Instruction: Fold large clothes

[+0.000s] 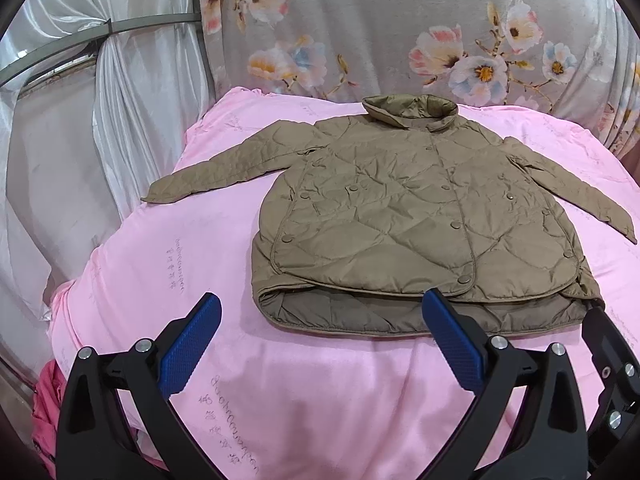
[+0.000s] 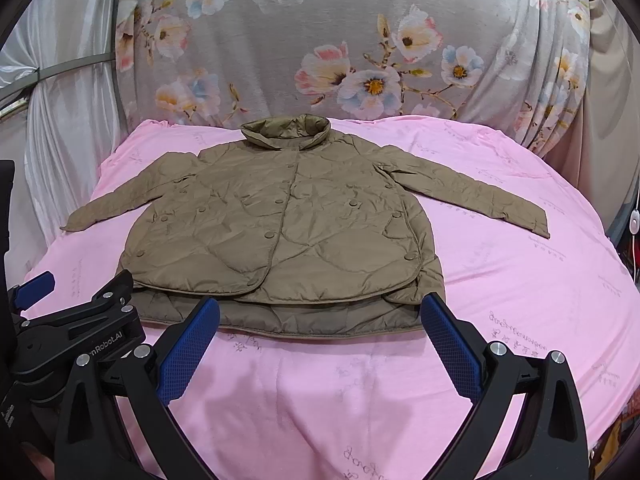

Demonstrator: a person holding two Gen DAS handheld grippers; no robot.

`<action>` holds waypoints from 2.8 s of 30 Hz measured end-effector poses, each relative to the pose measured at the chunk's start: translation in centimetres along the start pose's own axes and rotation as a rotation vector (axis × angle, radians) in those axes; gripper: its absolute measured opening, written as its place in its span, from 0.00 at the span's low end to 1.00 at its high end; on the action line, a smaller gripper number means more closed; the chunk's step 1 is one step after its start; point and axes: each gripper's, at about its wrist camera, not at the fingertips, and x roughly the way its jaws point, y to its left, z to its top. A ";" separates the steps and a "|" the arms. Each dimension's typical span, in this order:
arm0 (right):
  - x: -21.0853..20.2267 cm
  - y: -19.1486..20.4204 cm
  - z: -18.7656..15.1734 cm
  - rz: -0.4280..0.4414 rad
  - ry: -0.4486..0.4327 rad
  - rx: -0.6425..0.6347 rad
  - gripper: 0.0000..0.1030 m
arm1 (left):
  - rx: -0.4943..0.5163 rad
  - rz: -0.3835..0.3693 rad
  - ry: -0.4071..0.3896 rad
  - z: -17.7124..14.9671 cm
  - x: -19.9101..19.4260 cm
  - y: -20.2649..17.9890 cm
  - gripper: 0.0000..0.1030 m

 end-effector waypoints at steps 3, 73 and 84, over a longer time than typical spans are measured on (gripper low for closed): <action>0.0 0.0 0.0 0.000 0.000 -0.002 0.95 | -0.003 0.001 -0.001 0.0 0.0 0.1 0.95; 0.4 1.0 -0.1 0.026 0.010 0.002 0.95 | 0.012 0.022 -0.010 -0.6 0.0 0.0 0.95; 4.8 -2.3 0.6 0.047 0.065 0.083 0.95 | 0.005 0.026 -0.028 0.7 2.6 0.3 0.95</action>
